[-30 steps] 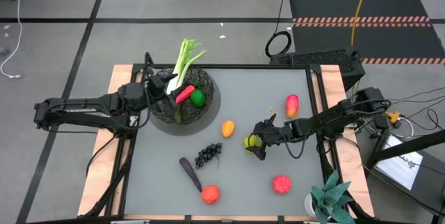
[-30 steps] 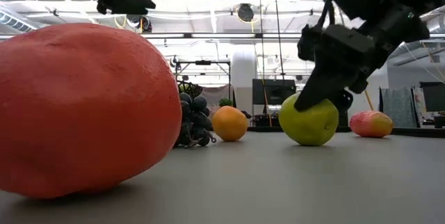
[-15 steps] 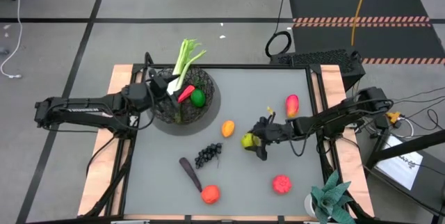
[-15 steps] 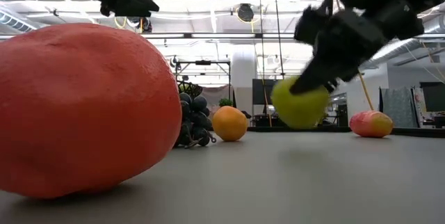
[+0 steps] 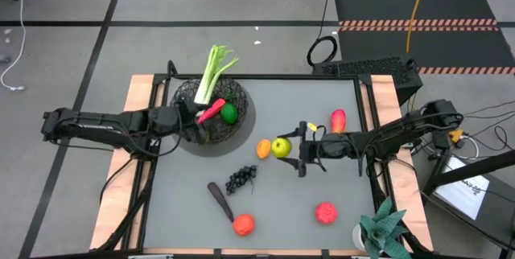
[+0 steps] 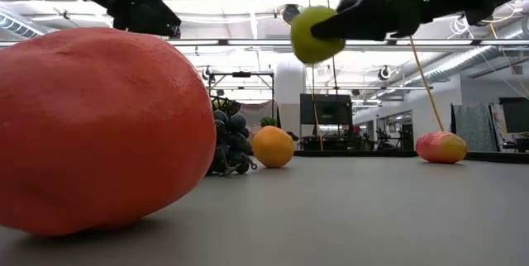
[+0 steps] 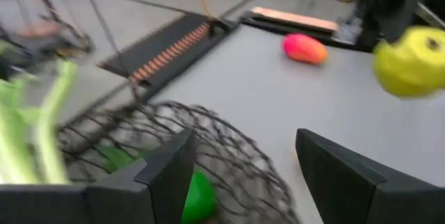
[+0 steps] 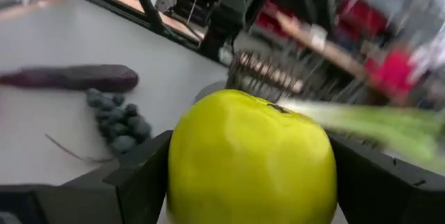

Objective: Build produce basket
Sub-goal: Put the green apple into the wire basket

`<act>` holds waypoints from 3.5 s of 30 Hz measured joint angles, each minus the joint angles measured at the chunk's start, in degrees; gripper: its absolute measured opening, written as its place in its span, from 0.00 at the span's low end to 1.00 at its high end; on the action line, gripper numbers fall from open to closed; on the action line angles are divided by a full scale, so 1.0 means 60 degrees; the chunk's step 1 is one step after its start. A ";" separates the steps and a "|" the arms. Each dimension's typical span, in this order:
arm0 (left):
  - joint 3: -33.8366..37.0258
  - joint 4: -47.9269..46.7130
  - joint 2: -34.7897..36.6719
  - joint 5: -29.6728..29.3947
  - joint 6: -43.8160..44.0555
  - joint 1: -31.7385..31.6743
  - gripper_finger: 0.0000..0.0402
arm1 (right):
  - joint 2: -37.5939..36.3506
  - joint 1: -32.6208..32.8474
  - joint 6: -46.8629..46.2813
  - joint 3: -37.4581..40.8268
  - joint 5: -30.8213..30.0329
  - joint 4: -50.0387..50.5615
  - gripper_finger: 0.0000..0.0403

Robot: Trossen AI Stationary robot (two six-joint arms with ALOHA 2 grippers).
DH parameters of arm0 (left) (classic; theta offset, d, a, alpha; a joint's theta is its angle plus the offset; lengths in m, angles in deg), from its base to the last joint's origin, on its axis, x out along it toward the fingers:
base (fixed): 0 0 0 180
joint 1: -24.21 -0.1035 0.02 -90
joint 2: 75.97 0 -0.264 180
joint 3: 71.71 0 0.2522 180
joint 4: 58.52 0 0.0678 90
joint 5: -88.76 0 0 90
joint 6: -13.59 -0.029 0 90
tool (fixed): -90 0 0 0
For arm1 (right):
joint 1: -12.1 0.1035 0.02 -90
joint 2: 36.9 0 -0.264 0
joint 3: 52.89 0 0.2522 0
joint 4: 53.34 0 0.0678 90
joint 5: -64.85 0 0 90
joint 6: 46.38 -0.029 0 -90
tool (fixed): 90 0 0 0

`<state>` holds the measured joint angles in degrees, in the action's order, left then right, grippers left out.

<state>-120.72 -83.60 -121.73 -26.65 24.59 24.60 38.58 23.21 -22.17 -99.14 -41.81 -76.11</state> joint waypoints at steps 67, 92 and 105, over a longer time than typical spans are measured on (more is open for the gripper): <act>0.0007 0.0912 0.0000 -0.1322 -0.0805 0.3186 0.62 | -0.0001 0.0274 0.2635 0.0000 0.0034 -0.1717 0.81; 0.0007 0.0894 0.0059 -0.2391 -0.1984 0.3186 0.62 | 0.1400 -0.2160 -0.6192 -0.1312 -0.0930 -0.3195 0.81; 0.0007 0.0825 0.1079 -0.2798 -0.2542 0.3168 0.62 | 0.5451 -0.3463 -0.6280 -0.6743 0.1395 0.0579 0.81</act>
<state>-120.67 -78.65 -115.25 -43.44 9.34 43.61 71.29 2.43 -59.86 -139.60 -33.44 -72.64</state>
